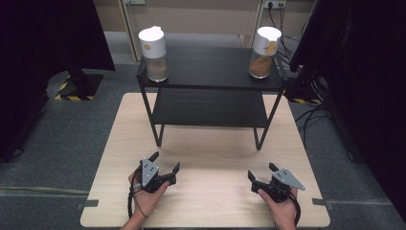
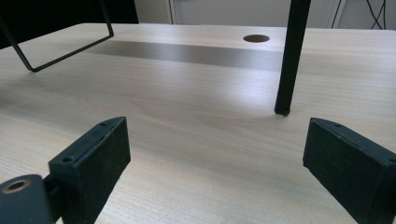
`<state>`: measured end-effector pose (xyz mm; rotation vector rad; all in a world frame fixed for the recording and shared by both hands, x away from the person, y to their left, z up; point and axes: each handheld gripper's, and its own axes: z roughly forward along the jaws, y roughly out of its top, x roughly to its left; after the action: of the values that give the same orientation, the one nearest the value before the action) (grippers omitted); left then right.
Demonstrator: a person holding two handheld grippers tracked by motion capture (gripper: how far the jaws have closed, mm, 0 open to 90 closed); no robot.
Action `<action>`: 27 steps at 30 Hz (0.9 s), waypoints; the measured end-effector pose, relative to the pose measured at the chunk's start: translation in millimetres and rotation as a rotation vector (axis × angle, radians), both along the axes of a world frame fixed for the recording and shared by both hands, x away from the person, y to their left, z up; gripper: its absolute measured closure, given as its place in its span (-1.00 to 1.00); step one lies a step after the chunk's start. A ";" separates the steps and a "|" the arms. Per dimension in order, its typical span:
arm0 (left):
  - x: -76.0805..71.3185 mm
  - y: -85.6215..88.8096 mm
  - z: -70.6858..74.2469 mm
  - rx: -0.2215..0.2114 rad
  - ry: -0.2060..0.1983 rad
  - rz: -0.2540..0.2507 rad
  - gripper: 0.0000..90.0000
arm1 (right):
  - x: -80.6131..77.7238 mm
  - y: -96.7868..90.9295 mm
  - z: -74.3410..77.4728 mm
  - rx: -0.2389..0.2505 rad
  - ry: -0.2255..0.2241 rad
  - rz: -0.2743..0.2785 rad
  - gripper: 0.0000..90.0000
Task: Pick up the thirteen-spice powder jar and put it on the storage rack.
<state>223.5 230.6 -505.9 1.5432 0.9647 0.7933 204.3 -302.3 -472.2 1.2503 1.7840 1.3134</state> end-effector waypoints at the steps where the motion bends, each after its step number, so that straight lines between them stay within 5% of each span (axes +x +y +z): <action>1: 0.0 0.0 0.0 0.000 0.000 0.000 -0.79 | -0.6 -0.2 -1.6 0.002 0.005 0.000 -0.83; 27: 0.6 0.5 0.4 0.000 0.003 -0.003 -0.79 | -4.9 -5.6 -7.0 0.022 -0.026 0.017 -0.83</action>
<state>224.0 231.1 -505.4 1.5459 0.9649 0.7890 199.5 -307.9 -479.3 1.2276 1.7700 1.3564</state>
